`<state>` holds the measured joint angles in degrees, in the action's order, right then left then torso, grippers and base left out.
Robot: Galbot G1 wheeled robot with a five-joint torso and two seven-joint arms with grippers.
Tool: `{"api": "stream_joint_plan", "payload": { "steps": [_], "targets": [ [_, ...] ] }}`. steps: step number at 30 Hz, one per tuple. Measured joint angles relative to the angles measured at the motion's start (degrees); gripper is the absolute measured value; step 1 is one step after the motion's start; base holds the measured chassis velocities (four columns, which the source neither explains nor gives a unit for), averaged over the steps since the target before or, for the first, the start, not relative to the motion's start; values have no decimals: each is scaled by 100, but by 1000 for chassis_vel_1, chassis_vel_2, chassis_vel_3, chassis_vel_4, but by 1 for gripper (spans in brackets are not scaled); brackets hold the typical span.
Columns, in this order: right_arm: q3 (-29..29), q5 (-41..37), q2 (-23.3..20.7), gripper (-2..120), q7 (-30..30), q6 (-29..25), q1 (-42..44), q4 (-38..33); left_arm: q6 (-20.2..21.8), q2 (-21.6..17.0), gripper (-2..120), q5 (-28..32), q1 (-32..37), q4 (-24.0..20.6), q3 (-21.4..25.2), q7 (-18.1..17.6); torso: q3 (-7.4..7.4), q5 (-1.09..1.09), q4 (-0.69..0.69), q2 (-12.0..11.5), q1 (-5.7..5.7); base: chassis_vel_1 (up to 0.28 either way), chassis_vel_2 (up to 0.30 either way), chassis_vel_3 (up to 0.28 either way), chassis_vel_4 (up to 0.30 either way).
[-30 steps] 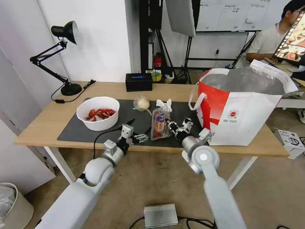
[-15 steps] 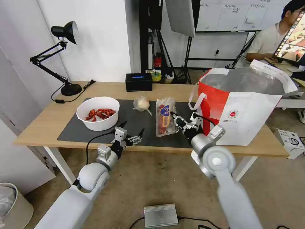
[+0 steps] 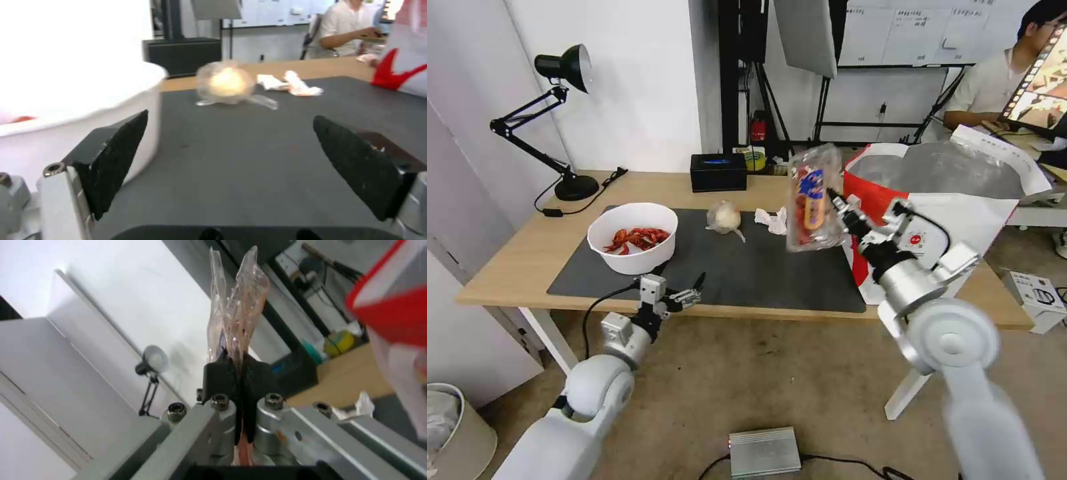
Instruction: Pick up the trash from the table and place it into the takeout bag.
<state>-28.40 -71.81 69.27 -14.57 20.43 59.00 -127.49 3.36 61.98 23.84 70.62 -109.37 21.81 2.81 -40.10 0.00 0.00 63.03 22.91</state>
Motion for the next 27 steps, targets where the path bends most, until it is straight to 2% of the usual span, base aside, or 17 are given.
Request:
{"api": "stream_joint_plan", "payload": {
  "steps": [4, 8, 17, 27],
  "targets": [
    [-312, -183, -144, 0, 25, -73, -9, -125, 4, -54, 100, 62, 306, -115, 390, 87, 0, 0, 0, 0, 0, 0, 0, 0, 0],
    [-630, -447, -286, 0, -14, -102, -92, -166, 4, -68, 100, 74, 474, -183, 579, 152, 0, 0, 1, 0, 0, 0, 0, 0, 0],
    [-1210, -954, -570, 0, -209, -219, -186, -177, 2, -23, 100, 73, 503, -207, 605, 170, -1, 0, 0, 0, 1, 0, 0, 0, 0],
    [-1499, -1247, -673, 0, -846, -867, -492, 304, -12, 70, 100, 36, 531, -188, 549, 191, -1, 0, 0, 0, 1, 0, 0, 0, 0]
  ]
}}
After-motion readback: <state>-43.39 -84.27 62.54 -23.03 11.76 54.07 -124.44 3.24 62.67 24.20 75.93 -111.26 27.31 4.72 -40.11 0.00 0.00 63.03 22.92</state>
